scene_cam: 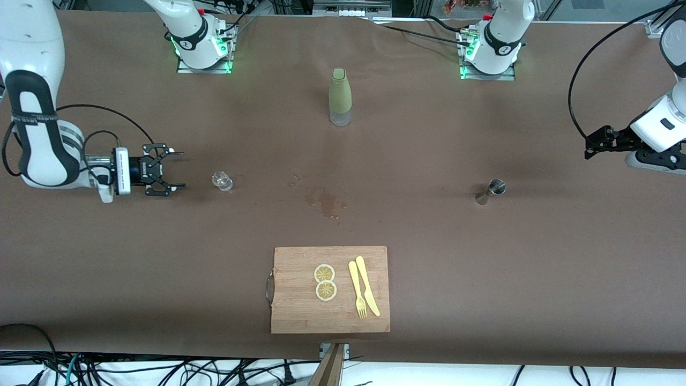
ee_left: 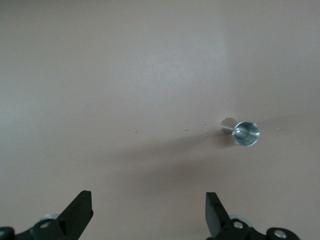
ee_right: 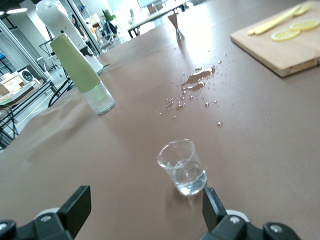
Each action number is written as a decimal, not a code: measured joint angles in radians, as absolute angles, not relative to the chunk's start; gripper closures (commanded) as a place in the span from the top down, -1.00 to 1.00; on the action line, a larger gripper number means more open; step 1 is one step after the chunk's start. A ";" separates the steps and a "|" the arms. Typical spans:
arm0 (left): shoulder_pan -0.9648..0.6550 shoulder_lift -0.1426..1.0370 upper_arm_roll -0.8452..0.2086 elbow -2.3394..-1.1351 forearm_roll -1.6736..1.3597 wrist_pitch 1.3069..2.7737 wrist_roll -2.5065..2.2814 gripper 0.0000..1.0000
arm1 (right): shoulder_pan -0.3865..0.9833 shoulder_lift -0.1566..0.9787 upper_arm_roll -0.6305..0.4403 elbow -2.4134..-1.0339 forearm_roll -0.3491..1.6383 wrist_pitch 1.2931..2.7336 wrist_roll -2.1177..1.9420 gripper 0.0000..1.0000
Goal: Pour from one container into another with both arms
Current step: 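Reach the right gripper to the glass cup while the left gripper approaches the jigger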
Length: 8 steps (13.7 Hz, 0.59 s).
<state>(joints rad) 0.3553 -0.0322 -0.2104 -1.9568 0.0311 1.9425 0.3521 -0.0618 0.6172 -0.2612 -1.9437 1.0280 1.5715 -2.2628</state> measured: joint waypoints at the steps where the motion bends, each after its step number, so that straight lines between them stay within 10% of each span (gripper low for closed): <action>1: 0.365 -0.027 -0.210 -1.972 0.031 1.967 0.413 1.00 | -0.061 0.638 -0.254 -1.939 1.058 1.572 -2.307 0.97; 8: 0.435 0.147 -0.210 -1.999 -0.053 2.158 0.882 1.00 | -0.052 0.754 -0.190 -1.899 1.168 1.573 -2.483 0.97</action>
<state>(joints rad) 0.4345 0.1468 -0.2095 -1.9990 -0.0528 2.1580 0.8821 -0.0517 0.7536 -0.1905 -1.8994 1.1684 1.5727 -2.4832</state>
